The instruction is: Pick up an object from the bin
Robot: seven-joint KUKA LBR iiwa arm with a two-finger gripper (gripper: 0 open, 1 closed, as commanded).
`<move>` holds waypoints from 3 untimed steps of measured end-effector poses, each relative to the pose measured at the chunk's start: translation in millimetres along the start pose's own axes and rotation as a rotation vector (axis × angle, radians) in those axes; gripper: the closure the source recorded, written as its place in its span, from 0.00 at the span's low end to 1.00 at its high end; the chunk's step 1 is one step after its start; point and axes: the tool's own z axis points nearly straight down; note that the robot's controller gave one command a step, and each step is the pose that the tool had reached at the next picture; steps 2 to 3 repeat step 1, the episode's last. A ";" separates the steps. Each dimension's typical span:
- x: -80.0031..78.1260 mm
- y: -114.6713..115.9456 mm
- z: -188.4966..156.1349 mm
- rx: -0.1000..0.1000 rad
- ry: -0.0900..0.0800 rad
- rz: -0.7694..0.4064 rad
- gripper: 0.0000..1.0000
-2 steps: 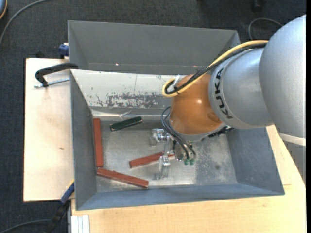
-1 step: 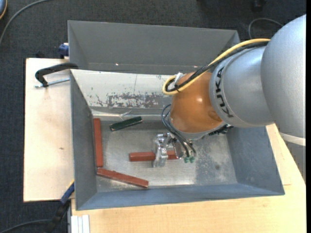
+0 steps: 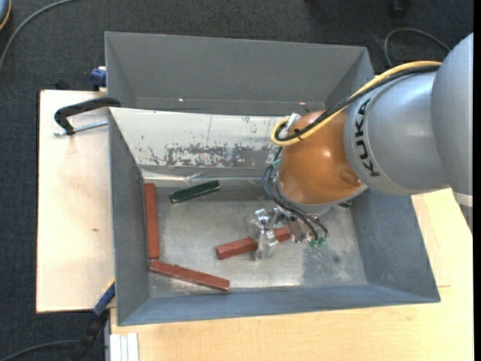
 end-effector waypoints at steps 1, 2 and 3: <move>26.8 -65.3 -138.7 0.001 -0.004 0.057 1.00; 26.8 -65.3 -138.7 0.001 -0.004 0.057 1.00; 26.8 -65.3 -138.7 0.001 -0.004 0.057 1.00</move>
Offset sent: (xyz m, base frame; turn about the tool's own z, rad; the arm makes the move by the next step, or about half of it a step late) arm -0.0083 -0.0706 0.1375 0.0546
